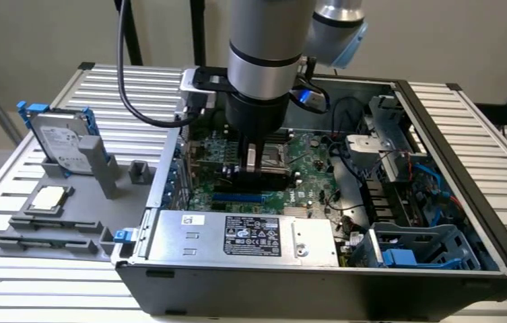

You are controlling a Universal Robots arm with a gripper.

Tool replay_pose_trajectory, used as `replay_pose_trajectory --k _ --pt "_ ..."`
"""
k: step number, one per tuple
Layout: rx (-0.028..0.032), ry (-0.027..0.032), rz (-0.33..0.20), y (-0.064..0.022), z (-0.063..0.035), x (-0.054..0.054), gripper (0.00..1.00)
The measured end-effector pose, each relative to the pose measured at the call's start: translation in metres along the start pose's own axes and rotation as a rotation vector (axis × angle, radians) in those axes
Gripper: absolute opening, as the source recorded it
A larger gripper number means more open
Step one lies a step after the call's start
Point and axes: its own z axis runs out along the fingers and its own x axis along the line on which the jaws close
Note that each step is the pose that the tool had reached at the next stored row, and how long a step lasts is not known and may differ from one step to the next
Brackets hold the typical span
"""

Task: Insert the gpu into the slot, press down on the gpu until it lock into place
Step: 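Insert the gpu into the slot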

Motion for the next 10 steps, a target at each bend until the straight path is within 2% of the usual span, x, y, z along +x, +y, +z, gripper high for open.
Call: replay_pose_trajectory --k 6,10 --pt "0.0002 -0.0011 0.000 0.0018 0.0109 0.001 0.26" --pt "0.0000 -0.0007 0.000 0.0031 0.0126 0.001 0.26"
